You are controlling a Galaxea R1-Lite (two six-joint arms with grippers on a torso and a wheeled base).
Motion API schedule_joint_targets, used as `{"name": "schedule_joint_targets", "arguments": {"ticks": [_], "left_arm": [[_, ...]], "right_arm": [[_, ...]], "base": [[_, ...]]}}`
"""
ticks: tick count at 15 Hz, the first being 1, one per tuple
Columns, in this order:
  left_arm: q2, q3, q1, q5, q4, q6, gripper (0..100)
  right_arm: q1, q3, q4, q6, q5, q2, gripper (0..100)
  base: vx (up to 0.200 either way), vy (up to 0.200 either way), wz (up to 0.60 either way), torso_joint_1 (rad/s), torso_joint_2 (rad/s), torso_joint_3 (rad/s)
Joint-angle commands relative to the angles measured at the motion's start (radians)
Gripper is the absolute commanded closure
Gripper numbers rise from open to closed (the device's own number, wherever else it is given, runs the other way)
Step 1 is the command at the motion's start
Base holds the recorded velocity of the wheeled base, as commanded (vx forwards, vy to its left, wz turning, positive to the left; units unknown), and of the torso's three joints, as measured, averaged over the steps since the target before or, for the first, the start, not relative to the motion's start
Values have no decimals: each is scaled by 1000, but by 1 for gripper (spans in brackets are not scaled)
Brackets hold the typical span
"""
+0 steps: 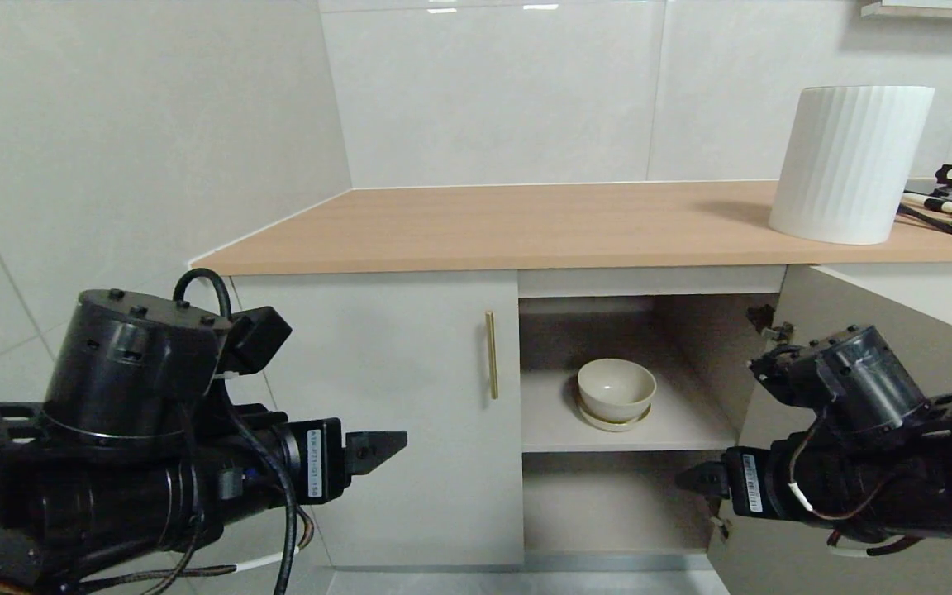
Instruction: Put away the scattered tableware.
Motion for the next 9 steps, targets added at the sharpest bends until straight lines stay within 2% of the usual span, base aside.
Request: {"name": "schedule_joint_targets", "arguments": {"ticks": [1,3,9], "left_arm": [[0,16,0,2,-9,-1,0],[28,18,0,3,-11,-2,0],[42,20,0,0,-9,-2,0]], "right_arm": [[24,36,1,7,-4,-52,0],[19,38,2,6,-19,-74,0],[18,52,2,4,-21,-43,0]], "base": [[0,0,0,0,0,0],[0,0,0,0,0,0],[-200,0,0,2,-1,2]]}}
